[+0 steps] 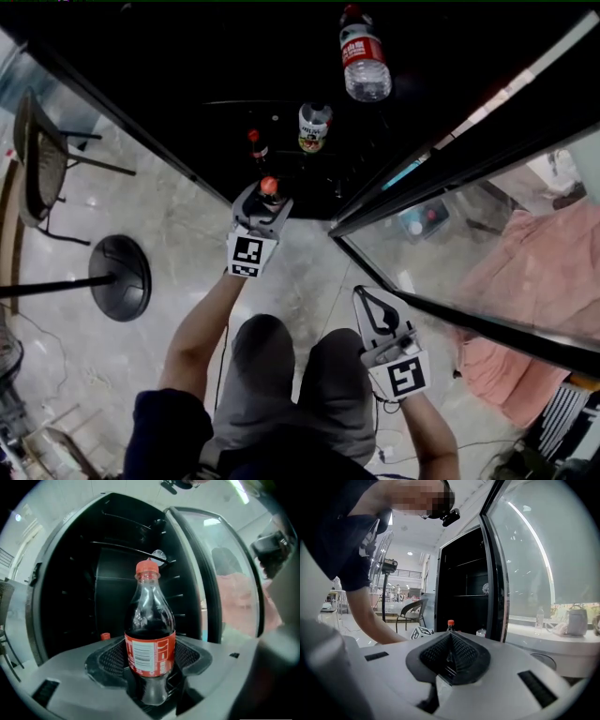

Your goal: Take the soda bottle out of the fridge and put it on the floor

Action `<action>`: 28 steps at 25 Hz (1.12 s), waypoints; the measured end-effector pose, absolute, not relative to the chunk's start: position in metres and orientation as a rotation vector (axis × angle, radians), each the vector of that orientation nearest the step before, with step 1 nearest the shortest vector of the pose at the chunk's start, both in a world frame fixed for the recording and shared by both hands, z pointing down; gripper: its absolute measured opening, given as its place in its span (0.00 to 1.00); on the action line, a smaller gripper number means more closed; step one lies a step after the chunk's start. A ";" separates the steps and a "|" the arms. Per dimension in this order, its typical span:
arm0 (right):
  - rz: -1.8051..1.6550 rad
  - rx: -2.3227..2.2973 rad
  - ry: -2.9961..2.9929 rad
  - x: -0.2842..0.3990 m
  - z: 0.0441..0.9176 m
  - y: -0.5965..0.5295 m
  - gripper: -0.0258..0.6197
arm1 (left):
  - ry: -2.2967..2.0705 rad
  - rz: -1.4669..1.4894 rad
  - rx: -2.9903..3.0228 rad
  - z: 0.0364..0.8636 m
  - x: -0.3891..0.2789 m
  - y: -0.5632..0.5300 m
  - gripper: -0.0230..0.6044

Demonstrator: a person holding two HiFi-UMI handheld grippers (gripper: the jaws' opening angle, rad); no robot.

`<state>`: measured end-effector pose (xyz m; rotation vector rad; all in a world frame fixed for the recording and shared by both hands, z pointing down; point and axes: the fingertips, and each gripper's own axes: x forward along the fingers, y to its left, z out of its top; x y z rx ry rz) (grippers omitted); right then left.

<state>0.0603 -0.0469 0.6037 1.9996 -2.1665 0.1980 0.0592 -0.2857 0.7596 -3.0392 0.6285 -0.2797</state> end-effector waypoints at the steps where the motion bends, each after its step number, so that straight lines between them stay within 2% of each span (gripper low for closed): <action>1: 0.201 2.004 -2.166 0.063 0.609 -0.048 0.07 | 0.614 -0.273 -3.044 0.761 0.055 -0.282 0.54; 9: 0.199 2.000 -2.172 0.076 0.646 -0.052 0.07 | 0.566 -0.280 -3.056 0.800 0.025 -0.259 0.54; 19: 0.185 1.949 -2.203 0.075 0.684 -0.056 0.07 | 0.559 -0.366 -3.050 0.892 -0.003 -0.241 0.54; 28: 0.174 1.910 -2.234 0.066 0.713 -0.061 0.07 | 0.609 -0.431 -3.062 0.960 -0.006 -0.240 0.54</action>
